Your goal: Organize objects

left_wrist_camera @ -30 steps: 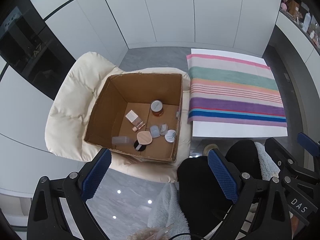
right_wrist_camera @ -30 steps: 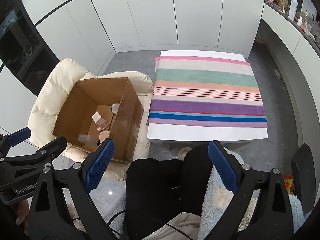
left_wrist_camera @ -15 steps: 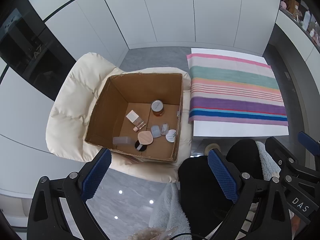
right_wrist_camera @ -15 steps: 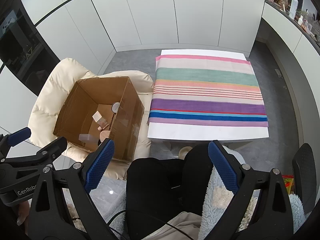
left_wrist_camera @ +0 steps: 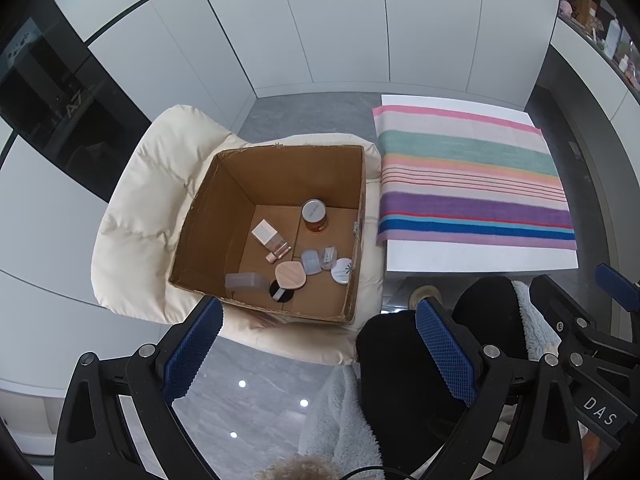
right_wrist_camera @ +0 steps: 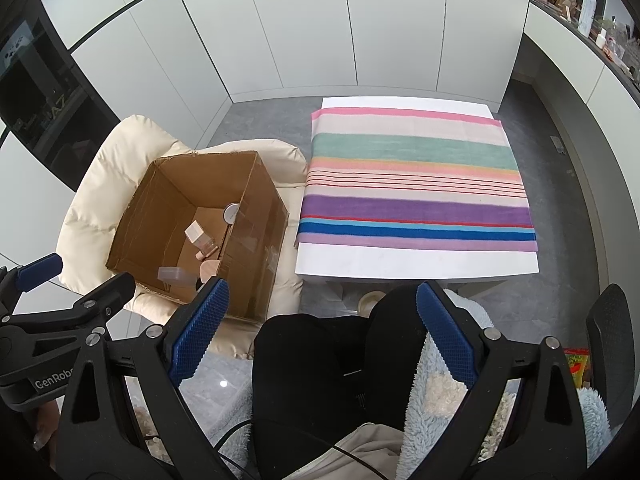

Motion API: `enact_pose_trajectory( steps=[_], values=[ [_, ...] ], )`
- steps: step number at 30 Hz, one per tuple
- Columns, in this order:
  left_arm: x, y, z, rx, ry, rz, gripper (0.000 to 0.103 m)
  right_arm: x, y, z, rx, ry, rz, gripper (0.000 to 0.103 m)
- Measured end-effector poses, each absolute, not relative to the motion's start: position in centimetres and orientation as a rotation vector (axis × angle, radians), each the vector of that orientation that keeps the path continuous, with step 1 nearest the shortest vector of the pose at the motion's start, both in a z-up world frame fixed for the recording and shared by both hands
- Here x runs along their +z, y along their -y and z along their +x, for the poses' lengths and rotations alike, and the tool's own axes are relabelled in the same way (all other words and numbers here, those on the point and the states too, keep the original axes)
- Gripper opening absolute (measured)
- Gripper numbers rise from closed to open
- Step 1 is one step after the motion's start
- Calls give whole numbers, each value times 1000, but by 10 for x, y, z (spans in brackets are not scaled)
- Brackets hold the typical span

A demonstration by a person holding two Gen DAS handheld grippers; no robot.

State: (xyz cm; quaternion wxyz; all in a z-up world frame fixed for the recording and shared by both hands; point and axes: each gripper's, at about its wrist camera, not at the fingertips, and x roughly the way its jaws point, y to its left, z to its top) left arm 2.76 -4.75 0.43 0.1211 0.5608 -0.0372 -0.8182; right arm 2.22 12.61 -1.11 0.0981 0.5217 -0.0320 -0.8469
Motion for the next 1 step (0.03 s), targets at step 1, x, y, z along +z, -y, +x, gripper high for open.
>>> enact_pose_trajectory(
  steps=[1],
  values=[
    [4,47,28,-2390,108,1639,98,-11,-126,22,-2507,95,1543,97]
  ],
)
